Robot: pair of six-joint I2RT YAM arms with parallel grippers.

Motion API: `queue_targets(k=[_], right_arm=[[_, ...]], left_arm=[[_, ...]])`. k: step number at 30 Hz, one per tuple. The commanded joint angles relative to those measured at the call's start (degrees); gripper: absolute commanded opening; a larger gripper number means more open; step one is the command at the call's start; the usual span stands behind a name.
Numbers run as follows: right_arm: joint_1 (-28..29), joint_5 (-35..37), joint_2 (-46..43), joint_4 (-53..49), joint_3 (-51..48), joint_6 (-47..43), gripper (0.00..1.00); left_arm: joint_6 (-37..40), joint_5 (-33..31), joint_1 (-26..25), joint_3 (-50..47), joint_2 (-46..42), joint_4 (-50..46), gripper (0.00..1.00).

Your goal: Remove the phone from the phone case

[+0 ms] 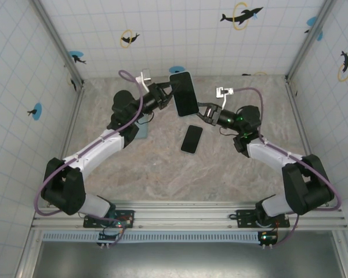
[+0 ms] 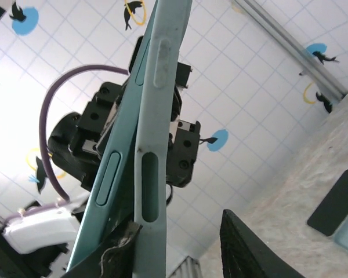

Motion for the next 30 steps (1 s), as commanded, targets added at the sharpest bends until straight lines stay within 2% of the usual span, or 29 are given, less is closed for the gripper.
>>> queue_targets(k=[1,3,6,10,13,15,18,23,30], right_arm=[[1.51,0.73,-0.37,11.26,1.05,6.67,0.32],[1.69,0.76,-0.29,11.33,0.90,7.38,0.25],[1.64,1.65,-0.11,14.10,-0.12,9.95,0.16],[1.65,2.91,0.50,16.45,-1.09,12.35,0.06],[1.68,3.63,0.95,17.14,-1.25,13.49,0.03],[1.65,4.30,1.12,17.17,-1.39,13.73,0.03],[1.57,5.91,1.22,16.84,-1.43,13.68,0.02],[1.06,9.28,1.19,14.87,-2.13,12.07,0.02],[1.01,17.58,2.23,11.90,-1.22,8.92,0.03]], left_arm=[[-1.12,-2.53,-0.46,-1.32,0.11,1.00,0.00],[-1.41,-2.70,-0.41,-1.30,0.59,0.46,0.02],[-1.48,-3.47,-0.43,-1.40,0.90,-0.96,0.18],[-1.60,-4.19,-0.45,-1.44,1.13,-2.66,0.28],[-1.53,-4.32,-0.46,-1.05,1.35,-3.72,0.39],[-1.15,-4.62,-0.43,-0.27,1.34,-5.81,0.57],[0.30,-5.64,-0.42,0.54,0.69,-9.29,0.68],[0.15,-8.51,-0.48,0.01,-1.40,-12.76,0.75],[-2.84,-17.11,-3.52,-4.44,-7.09,-16.72,0.75]])
